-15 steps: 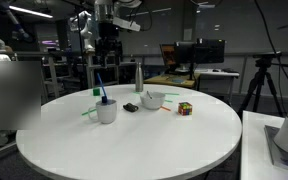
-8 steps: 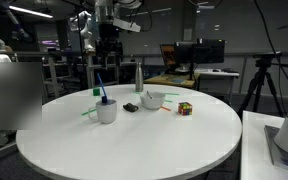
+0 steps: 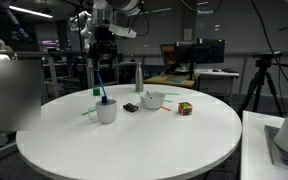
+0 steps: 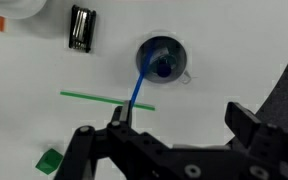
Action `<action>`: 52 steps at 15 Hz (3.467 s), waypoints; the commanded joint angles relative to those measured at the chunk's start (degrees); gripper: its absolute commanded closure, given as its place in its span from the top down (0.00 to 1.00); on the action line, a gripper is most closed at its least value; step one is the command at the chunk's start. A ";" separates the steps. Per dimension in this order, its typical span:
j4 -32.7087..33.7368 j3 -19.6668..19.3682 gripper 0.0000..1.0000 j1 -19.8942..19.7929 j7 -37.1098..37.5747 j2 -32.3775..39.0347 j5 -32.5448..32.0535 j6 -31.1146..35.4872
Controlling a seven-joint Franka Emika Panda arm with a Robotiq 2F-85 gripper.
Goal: Remove the bottle from the mug and put it on the table
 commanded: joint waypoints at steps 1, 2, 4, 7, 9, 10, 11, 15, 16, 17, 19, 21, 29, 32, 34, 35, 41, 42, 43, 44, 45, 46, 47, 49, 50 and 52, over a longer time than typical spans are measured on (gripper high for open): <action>2.49 -2.06 1.00 1.66 1.04 3.30 -0.76 3.08; 2.72 -2.31 1.00 1.68 1.00 4.06 -0.49 3.53; 3.40 -3.04 1.00 2.03 1.57 5.47 -0.30 3.33; 5.19 -3.60 1.00 2.36 2.02 7.78 0.15 2.01; 6.27 -3.60 1.00 2.36 1.62 9.22 0.73 1.89; 7.02 -3.52 1.00 2.39 1.51 9.97 1.05 1.74; 7.69 -3.39 1.00 2.34 1.32 10.79 1.45 1.69; 10.14 -2.87 1.00 2.30 0.99 13.54 3.37 1.08; 10.64 -2.82 1.00 2.41 0.99 14.09 3.72 0.74; 11.04 -2.95 1.00 2.60 1.12 14.72 3.94 0.39; 11.57 -2.85 1.00 2.74 1.11 15.51 4.71 -0.33; 11.76 -2.91 1.00 2.94 1.31 15.93 5.16 -1.50; 13.27 -3.15 1.00 3.07 1.37 16.88 5.78 -5.86; 13.62 -3.62 1.00 3.30 1.50 17.41 5.04 -6.12; 13.92 -3.70 1.00 3.27 1.35 17.90 5.01 -6.12; 14.20 -3.74 1.00 3.29 1.30 18.24 4.98 -6.06; 15.23 -3.83 0.74 3.35 1.08 19.50 4.99 -6.48; 15.31 -3.85 0.67 3.38 1.09 19.62 4.97 -6.54; 15.41 -3.86 0.60 3.43 1.11 19.68 4.94 -6.65; 15.50 -3.81 0.53 3.43 0.99 19.79 4.97 -6.76; 15.58 -3.82 0.44 3.51 1.05 19.81 4.95 -7.00; 15.67 -3.78 0.37 3.54 0.99 19.90 4.97 -7.15; 15.77 -3.75 0.28 3.59 0.96 19.99 5.00 -7.37; 16.10 -3.81 0.13 3.67 0.95 20.06 4.90 -7.91; 16.21 -3.83 0.04 3.72 0.96 20.02 4.83 -8.27; 16.40 -3.91 0.07 3.96 1.00 19.94 4.55 -8.38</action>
